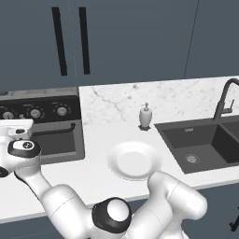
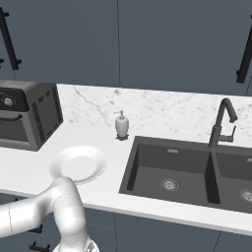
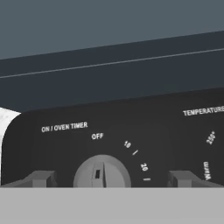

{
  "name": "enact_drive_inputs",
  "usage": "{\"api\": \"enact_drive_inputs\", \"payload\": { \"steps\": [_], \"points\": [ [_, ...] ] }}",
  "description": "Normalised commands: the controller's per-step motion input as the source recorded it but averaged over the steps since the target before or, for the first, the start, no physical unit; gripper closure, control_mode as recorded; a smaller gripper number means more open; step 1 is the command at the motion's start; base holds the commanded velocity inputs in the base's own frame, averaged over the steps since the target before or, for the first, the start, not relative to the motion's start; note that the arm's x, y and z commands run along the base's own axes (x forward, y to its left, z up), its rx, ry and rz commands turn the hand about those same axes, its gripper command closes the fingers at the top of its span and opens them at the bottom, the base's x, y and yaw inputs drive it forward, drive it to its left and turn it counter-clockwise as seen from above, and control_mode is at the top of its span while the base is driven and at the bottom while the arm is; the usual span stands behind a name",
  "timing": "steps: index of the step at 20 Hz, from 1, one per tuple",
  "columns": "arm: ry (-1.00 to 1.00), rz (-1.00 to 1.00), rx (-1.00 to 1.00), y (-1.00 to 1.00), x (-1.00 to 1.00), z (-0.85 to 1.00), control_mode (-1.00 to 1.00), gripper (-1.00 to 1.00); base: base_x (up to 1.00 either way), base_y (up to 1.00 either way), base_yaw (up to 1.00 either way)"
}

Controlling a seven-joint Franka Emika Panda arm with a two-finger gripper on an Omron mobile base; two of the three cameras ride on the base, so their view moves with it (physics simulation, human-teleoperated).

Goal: Pick up the kebab skewer and baguette bread, and place them inside the toaster oven. Close the toaster oven door and start by setting the timer.

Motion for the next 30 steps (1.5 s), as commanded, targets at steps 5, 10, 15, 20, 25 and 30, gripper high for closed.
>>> {"api": "enact_drive_inputs", "payload": {
  "steps": [5, 10, 15, 20, 25, 30],
  "points": [
    [0.0, -0.01, 0.0, 0.05, 0.02, 0.0, -1.0, -1.0, 0.0, 0.0, 0.0],
    [0.0, -0.01, -0.01, 0.08, 0.04, 0.0, -1.0, -1.0, 0.0, 0.0, 0.0],
    [0.0, -0.01, -0.01, 0.13, 0.0, -0.01, -1.0, -1.0, 0.0, 0.0, 0.0],
    [0.0, 0.0, -0.01, 0.12, 0.01, 0.0, -1.0, -1.0, 0.0, 0.0, 0.0],
    [0.0, 0.0, -0.02, 0.0, 0.03, -0.03, -1.0, -1.0, 0.0, 0.0, 0.0],
    [0.0, 0.0, -0.02, 0.0, 0.0, -0.02, -1.0, -1.0, 0.0, 0.0, 0.0]
  ]
}}
